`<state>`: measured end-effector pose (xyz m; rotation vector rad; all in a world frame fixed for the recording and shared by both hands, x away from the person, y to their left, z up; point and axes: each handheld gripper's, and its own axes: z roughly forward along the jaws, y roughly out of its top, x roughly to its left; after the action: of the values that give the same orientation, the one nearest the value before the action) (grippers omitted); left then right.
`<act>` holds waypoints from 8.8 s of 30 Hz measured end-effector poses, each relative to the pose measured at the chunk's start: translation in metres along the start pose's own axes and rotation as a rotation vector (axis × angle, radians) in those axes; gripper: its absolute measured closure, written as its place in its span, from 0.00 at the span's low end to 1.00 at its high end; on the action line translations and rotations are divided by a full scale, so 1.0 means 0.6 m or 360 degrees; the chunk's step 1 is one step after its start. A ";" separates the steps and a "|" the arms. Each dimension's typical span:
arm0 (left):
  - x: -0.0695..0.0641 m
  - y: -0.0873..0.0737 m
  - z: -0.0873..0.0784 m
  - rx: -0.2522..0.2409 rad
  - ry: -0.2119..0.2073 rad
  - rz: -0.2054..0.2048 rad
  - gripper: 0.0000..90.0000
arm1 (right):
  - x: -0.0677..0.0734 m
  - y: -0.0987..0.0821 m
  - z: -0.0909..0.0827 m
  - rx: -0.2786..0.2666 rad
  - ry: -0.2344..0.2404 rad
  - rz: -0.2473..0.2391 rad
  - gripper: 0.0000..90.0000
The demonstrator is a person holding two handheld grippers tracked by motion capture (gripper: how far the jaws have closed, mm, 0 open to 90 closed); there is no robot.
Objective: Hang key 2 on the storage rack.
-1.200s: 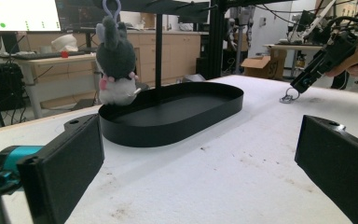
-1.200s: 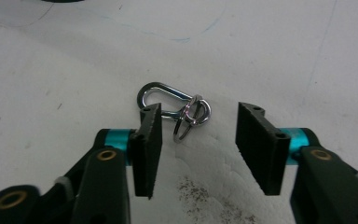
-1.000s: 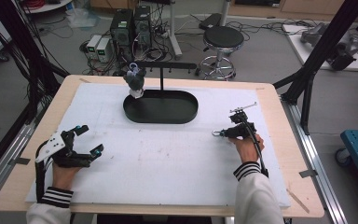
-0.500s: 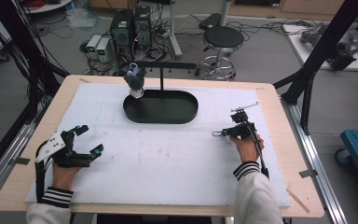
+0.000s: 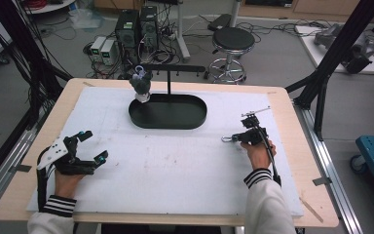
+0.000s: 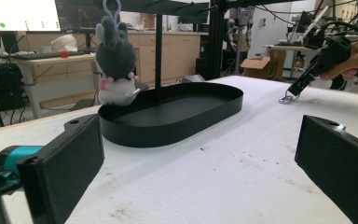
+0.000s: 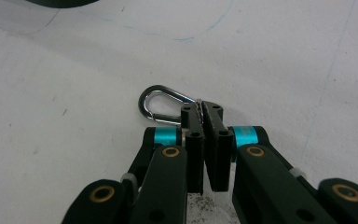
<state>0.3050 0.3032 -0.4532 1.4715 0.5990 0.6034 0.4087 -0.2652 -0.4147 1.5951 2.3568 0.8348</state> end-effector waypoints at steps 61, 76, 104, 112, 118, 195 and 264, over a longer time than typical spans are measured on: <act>0.000 0.000 -0.001 -0.0006 0.0003 0.0001 0.02 | 0.076 0.201 -0.172 -0.0551 0.0484 -0.0420 0.99; 0.000 0.000 0.000 -0.0008 0.0004 0.0001 0.02 | 0.082 0.287 -0.183 -0.0509 0.0469 -0.0609 0.99; -0.002 -0.001 0.000 -0.0012 0.0006 0.0010 0.02 | 0.099 0.339 -0.119 -0.0337 0.0560 -0.0988 0.99; -0.001 0.000 0.000 -0.0007 0.0006 0.0014 0.02 | 0.108 0.354 -0.113 -0.0262 0.0525 -0.1037 0.99; -0.002 -0.001 0.000 -0.0008 0.0002 0.0017 0.02 | 0.118 0.375 -0.117 -0.0207 0.0493 -0.1083 0.99; -0.001 -0.001 -0.001 -0.0011 0.0002 0.0017 0.02 | 0.102 0.405 -0.056 -0.0086 0.0266 -0.1060 0.98; -0.003 -0.001 -0.002 -0.0022 0.0014 0.0017 0.02 | 0.063 -0.178 -0.059 -0.1288 0.0073 -0.0442 0.01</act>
<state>0.3032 0.3028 -0.4538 1.4608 0.5934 0.6215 0.2923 -0.2721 -0.4369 0.8980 1.8070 1.4944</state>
